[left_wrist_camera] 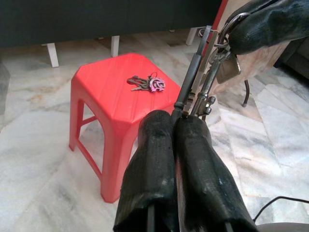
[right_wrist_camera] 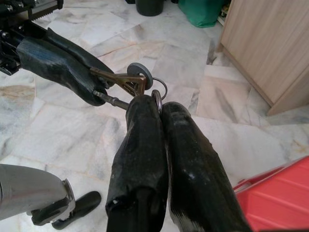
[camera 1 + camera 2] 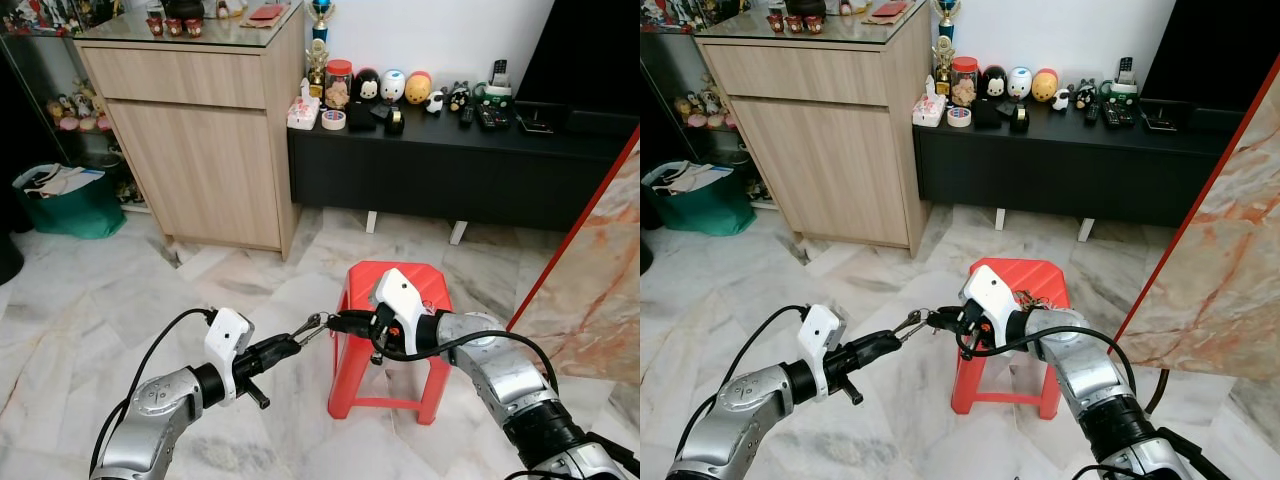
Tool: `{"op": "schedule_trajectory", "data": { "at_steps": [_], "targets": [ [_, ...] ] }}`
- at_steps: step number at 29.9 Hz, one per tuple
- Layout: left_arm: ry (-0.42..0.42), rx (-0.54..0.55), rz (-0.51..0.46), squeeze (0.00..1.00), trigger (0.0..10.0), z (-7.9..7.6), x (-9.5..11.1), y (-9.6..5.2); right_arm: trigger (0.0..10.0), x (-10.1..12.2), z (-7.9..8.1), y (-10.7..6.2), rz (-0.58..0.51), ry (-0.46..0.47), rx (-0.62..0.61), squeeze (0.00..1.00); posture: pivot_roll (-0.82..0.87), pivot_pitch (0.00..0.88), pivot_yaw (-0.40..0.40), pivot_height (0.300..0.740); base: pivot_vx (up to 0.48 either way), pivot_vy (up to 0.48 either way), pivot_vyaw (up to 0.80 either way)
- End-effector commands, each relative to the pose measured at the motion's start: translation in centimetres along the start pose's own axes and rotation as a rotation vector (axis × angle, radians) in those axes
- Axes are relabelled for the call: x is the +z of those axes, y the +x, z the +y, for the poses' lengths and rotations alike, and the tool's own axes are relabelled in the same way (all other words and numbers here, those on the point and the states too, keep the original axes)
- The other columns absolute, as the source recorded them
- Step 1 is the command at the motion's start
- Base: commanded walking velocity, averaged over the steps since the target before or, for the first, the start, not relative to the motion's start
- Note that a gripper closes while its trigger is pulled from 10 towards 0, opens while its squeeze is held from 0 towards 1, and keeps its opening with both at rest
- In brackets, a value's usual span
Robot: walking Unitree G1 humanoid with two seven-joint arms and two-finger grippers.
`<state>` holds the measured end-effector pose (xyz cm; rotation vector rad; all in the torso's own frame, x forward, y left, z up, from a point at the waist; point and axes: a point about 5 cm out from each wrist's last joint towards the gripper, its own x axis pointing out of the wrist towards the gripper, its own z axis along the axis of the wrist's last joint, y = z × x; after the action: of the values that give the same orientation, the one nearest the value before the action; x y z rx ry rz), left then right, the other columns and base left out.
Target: Hang keys on a hook
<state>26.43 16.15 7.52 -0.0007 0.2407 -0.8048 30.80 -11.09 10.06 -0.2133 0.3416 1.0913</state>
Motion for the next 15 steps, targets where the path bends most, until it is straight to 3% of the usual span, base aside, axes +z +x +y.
{"op": "schedule_trajectory", "data": {
  "at_steps": [1,2,3,4,5,10,15],
  "targets": [
    [0.02,0.073,0.007,0.0,0.0,1.4,0.3,-1.0,10.0,-0.6,-0.7,-0.8,0.029,0.014,-0.04,0.62,0.05,0.035,-0.038,0.74,0.0,0.0,0.0],
    [0.02,0.072,0.007,0.0,0.0,1.4,0.2,-1.0,10.0,-0.6,-0.8,-0.8,0.026,0.014,-0.042,0.74,0.05,0.035,-0.038,0.74,0.0,0.0,0.0],
    [0.019,0.071,0.007,0.0,0.0,1.4,0.2,-1.0,10.0,-0.5,-0.8,-0.8,0.021,0.015,-0.049,1.0,0.05,0.035,-0.038,0.74,0.0,0.0,0.0],
    [0.019,0.07,0.009,0.0,0.0,1.4,0.2,-1.0,10.0,-0.3,-1.0,-0.7,0.004,0.019,-0.071,0.97,0.05,0.036,-0.038,0.74,0.0,0.0,0.0],
    [0.021,0.07,0.012,0.0,0.0,1.3,0.1,-0.9,10.0,0.0,-1.3,-0.6,-0.016,0.026,-0.093,0.0,0.05,0.036,-0.038,0.74,0.0,0.0,0.0],
    [0.024,0.07,0.023,0.0,0.0,1.3,-0.1,-1.1,10.0,1.4,-1.8,-0.6,-0.125,0.082,-0.128,0.0,0.05,0.036,-0.037,0.74,0.0,0.0,0.0],
    [0.029,0.069,0.036,0.0,0.0,1.3,-0.3,-1.2,10.0,1.9,-2.2,-0.6,-0.161,0.105,-0.158,0.0,0.05,0.036,-0.037,0.74,0.0,0.0,0.0]
  ]
}}
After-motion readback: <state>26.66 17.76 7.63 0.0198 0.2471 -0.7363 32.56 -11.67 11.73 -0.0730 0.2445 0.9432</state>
